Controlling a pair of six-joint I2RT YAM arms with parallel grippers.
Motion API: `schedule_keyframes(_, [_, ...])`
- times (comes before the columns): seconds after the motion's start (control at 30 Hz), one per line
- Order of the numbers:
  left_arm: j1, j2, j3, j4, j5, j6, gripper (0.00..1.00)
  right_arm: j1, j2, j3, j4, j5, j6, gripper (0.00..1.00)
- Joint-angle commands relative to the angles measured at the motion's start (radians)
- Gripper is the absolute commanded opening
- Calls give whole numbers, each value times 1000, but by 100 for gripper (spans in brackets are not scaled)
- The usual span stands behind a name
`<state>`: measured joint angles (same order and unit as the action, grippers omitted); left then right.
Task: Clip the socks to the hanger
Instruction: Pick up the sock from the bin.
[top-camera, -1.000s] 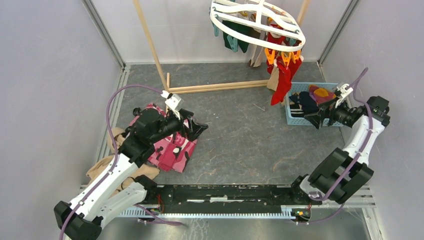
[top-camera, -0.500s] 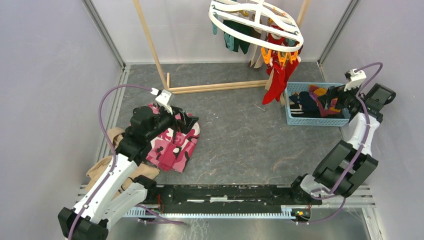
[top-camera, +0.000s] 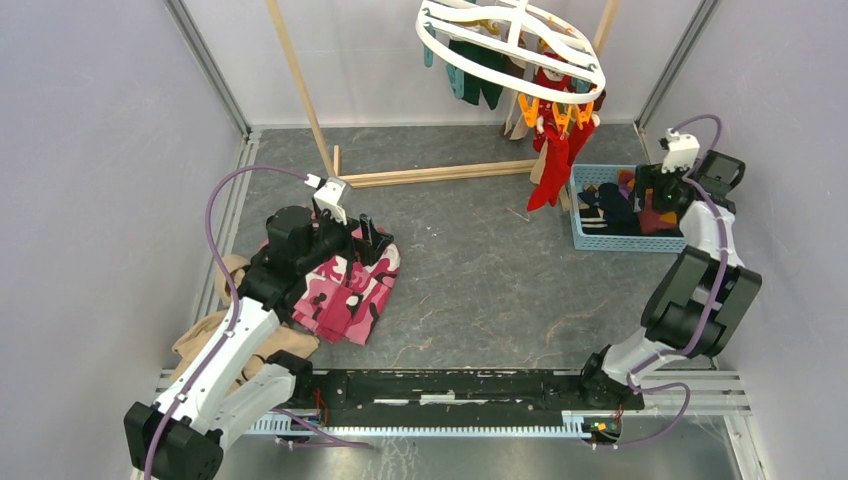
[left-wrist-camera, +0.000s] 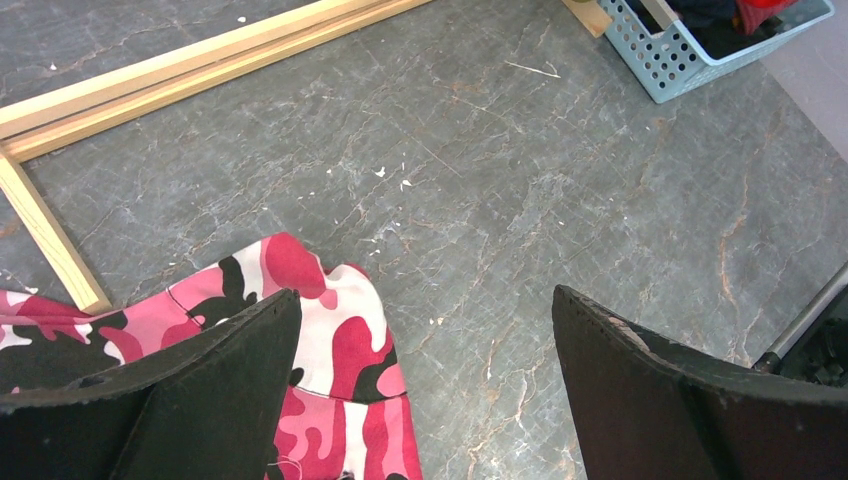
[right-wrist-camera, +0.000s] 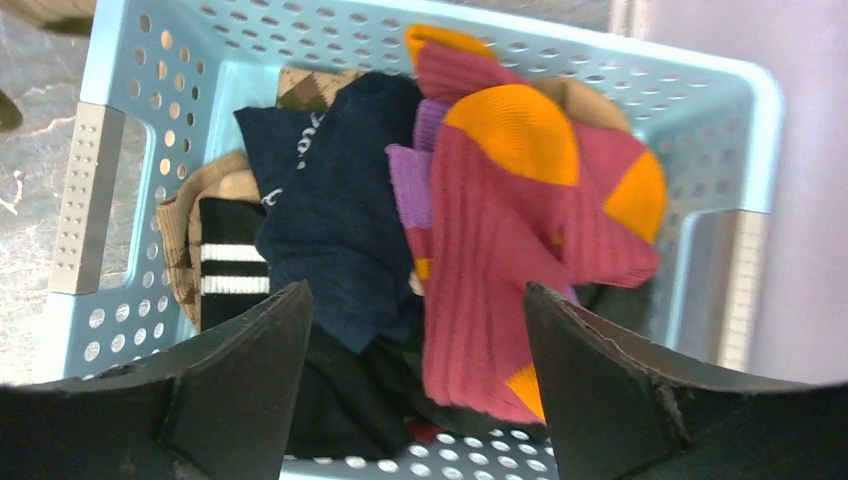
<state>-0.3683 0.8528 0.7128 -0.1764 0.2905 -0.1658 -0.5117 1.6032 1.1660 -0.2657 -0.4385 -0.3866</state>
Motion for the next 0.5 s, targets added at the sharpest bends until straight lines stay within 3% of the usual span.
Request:
schedule_keyframes(0.0, [14, 4, 7, 13, 11, 56, 100, 71, 64, 62, -44, 84, -32, 81])
schedule_keyframes(0.47, [25, 11, 7, 10, 18, 52, 100, 167, 198, 156, -84, 282, -106, 33])
